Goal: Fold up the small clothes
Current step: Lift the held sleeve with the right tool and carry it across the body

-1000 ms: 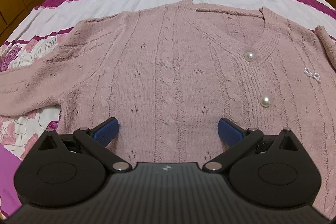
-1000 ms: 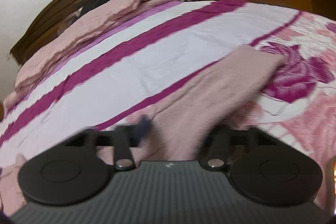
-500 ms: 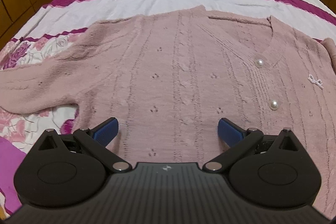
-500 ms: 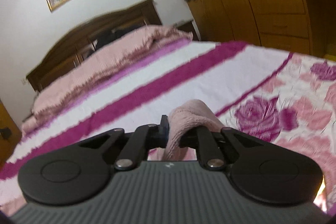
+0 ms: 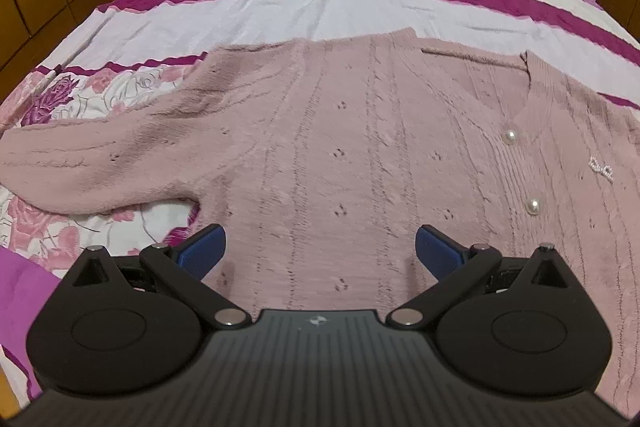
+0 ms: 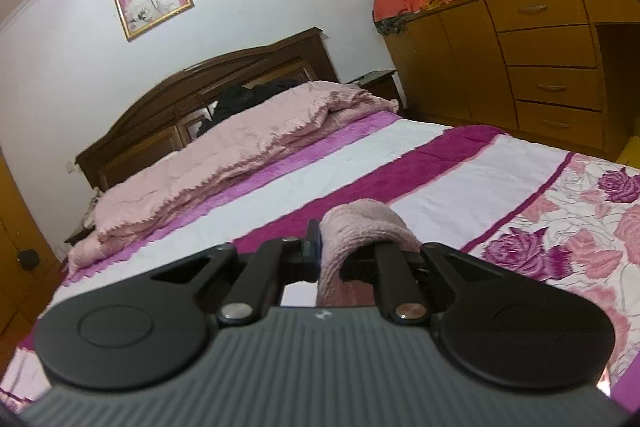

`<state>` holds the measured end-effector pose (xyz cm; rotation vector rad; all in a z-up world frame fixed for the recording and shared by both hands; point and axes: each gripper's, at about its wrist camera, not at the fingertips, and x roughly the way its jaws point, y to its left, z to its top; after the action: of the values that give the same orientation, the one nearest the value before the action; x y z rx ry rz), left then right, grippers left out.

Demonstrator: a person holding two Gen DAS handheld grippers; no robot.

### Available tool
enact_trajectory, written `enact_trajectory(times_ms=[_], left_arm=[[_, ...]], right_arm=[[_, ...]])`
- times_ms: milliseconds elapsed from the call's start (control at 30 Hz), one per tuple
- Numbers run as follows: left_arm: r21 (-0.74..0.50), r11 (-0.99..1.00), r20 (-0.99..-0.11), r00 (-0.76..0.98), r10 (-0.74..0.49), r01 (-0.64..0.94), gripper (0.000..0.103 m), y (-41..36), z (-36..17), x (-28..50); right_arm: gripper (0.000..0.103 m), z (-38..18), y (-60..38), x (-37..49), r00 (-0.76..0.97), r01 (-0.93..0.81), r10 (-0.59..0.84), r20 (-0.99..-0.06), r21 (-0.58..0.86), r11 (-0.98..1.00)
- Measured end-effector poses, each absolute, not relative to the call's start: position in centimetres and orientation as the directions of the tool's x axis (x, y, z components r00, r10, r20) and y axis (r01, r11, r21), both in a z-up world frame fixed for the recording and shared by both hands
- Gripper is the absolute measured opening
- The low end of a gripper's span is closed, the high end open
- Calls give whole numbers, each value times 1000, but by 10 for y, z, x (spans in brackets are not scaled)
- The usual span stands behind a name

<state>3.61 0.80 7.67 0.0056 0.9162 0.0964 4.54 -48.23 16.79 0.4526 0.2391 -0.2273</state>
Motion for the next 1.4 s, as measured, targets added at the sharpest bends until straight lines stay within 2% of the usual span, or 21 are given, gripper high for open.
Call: enact_trajectory(times_ms=[400, 633, 867, 1033, 1400], left_arm=[[68, 990, -770, 625, 130, -123, 103, 55, 94, 26], [33, 986, -773, 621, 129, -163, 103, 86, 96, 21], [-7, 980, -764, 633, 122, -197, 103, 116, 98, 10], [-26, 973, -765, 631, 128, -229, 103, 140, 95, 5], [-34, 974, -757, 642, 121, -223, 103, 168, 85, -1]], right_arm=[[11, 195, -394, 67, 968, 176, -85, -238, 392, 903], [11, 205, -328, 75, 975, 99, -10, -221, 393, 914], [11, 190, -257, 87, 966, 57, 44, -254, 376, 925], [11, 158, -200, 96, 942, 8, 107, -317, 341, 940], [13, 62, -107, 120, 797, -82, 247, -551, 306, 948]])
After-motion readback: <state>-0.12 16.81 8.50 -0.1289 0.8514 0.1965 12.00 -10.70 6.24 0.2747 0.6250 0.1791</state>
